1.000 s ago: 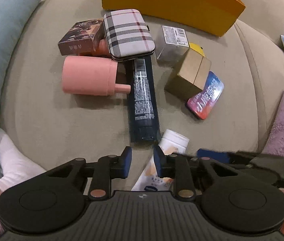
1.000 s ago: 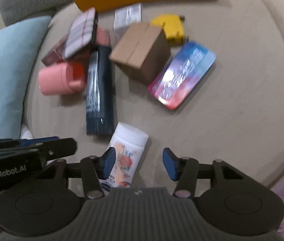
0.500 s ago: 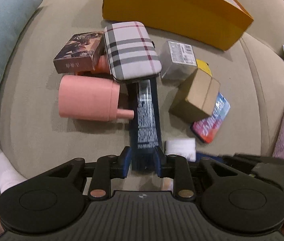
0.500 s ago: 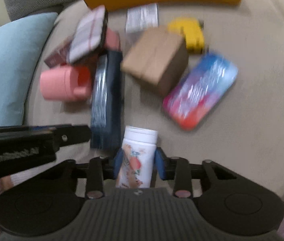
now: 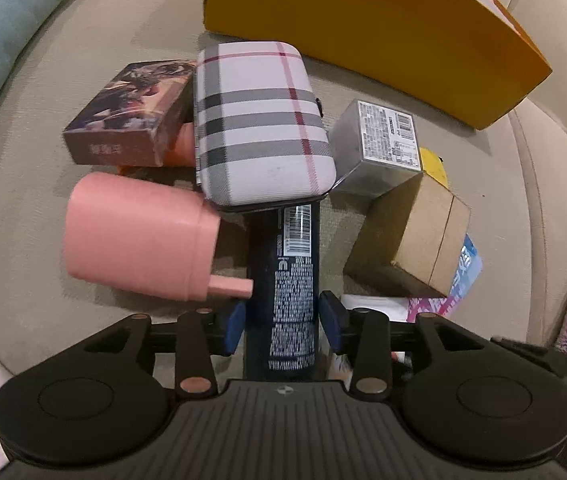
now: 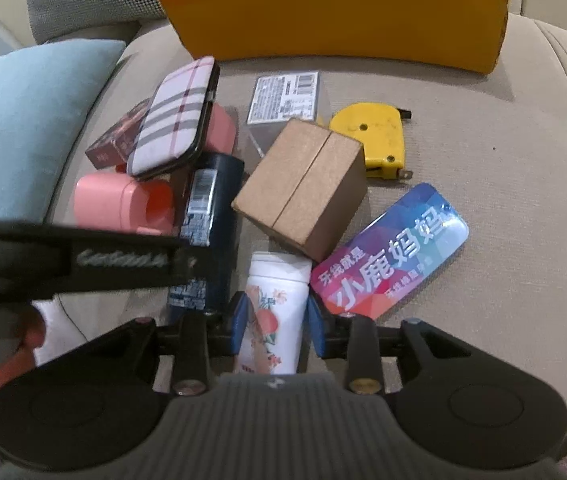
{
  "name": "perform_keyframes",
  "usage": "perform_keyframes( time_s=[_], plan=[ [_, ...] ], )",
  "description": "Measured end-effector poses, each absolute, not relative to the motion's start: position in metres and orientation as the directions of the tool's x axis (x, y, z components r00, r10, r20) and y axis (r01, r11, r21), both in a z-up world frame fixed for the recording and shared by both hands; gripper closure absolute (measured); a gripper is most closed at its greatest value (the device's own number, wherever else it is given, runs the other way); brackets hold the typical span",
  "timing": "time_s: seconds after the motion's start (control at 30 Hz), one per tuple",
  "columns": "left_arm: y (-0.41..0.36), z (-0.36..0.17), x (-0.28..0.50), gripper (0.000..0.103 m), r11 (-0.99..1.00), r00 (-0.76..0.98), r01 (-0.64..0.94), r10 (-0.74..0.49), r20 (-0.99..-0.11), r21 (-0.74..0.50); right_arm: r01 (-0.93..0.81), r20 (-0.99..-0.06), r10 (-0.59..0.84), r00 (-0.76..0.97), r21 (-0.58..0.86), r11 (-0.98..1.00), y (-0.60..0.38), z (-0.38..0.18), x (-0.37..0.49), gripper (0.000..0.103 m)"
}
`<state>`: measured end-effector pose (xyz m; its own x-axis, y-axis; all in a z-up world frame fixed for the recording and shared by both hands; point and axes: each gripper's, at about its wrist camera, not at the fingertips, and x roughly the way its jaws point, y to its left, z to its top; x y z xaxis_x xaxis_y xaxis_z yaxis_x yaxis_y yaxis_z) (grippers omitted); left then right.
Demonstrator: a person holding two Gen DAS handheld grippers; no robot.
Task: Organize rigid objects
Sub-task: 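Grasp the dark blue shampoo bottle with the left tool while the right tool grasps the white container, then lift both held items and carry them over the orange shoebox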
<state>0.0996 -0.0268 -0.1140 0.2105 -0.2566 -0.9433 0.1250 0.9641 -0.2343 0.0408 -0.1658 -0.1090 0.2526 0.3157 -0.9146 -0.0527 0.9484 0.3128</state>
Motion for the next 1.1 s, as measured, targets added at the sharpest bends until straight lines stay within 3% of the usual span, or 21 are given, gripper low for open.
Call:
perform_keyframes(
  time_s=[0.4,0.7,1.1],
  plan=[
    [-0.037,-0.119,0.091,0.058,0.967,0.237,0.183,-0.218,-0.947,-0.177,-0.096,-0.928,0.259,0.268,0.242,0.966,-0.159,-0.102,0.036,0.07],
    [-0.014,-0.093,0.077,0.059,0.943,0.28,0.149,-0.328,-0.902,-0.297,-0.122,-0.928,0.222,0.298,0.194,0.973,-0.153,-0.08,0.035,0.073],
    [0.002,-0.065,0.073,0.061,0.933,0.336,0.107,-0.36,-0.87,-0.345,-0.179,-0.881,0.258,0.396,0.201,0.963,-0.145,-0.05,0.041,0.074]
  ],
)
